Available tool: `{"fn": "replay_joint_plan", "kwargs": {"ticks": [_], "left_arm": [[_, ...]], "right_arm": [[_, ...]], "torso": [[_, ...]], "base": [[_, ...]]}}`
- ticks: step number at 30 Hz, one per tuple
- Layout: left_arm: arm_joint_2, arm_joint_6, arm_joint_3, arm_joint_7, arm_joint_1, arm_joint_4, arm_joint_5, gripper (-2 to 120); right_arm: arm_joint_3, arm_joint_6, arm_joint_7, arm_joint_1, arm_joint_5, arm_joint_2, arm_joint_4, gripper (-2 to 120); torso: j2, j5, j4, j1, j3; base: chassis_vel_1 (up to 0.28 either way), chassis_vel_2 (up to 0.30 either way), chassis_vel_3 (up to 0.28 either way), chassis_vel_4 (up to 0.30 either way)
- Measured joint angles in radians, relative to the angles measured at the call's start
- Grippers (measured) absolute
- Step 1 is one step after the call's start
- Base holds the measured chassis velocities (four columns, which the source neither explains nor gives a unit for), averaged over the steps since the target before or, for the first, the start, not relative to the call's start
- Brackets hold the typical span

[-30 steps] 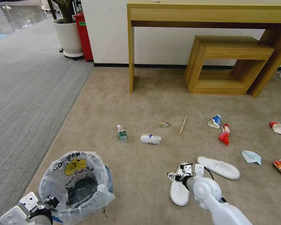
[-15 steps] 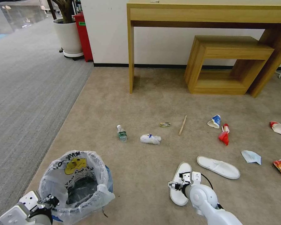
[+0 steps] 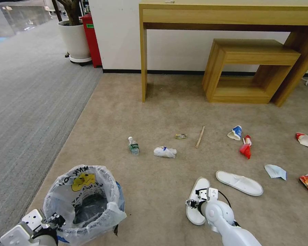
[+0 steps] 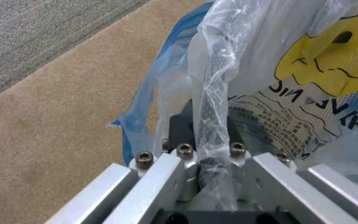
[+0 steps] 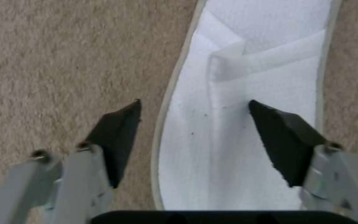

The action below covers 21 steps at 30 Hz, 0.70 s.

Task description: Pick up the trash bin and place the garbage on the floor into it.

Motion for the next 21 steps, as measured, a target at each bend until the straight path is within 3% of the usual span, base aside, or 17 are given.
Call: {"fn": "replay_joint_plan", "kwargs": {"ticks": [6,15,21], "left_arm": [[-0.004,-0.001,0.001,0.0,-0.002,0.0,0.003,0],[-0.014,-0.002,0.01,0.003,-0.003,0.0,0.022,0],[-0.017,-0.003,0.011,0.005,0.001,0.0,0.028,0]], "right_arm": [[0.011,0.005,-0.013,-0.004,-0.012,-0.012,-0.005,51],[0.03,0.029,-0.018,-0.02,-0.027,-0.039,0.016,13],[0.035,0.053,-0.024,-0.028,-0.036,-0.052,0.053,0]], "torso": [[0.0,0.0001,0.0,0.0,0.0],[0.0,0.0001,0.0,0.0,0.0],[0.0,0.0,0.0,0.0,0.0]], "base": [[0.0,0.0,0.0,0.0],[0.0,0.0,0.0,0.0],[0.0,0.0,0.0,0.0]]}}
